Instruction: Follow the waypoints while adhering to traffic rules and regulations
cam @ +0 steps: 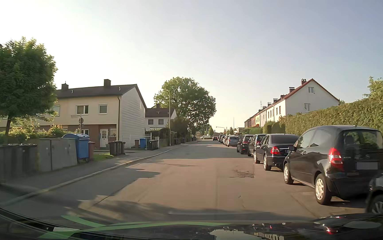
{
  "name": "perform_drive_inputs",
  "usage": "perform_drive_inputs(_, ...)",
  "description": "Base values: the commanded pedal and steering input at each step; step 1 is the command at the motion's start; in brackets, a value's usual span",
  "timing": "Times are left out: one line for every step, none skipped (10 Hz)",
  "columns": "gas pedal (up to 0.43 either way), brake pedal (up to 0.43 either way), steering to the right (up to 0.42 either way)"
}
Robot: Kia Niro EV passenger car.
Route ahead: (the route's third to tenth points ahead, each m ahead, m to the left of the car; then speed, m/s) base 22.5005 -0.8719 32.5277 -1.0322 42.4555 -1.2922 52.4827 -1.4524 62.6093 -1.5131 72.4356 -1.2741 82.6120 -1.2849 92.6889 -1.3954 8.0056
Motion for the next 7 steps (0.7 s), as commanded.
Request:
perform_drive_inputs(0.130, 0.000, 0.001)
perform_drive_inputs(0.130, 0.000, 0.001)
perform_drive_inputs(0.130, 0.000, 0.002)
perform_drive_inputs(0.130, 0.000, 0.004)
perform_drive_inputs(0.118, 0.000, 0.005)
perform_drive_inputs(0.118, 0.000, 0.005)
perform_drive_inputs(0.110, 0.000, 0.005)
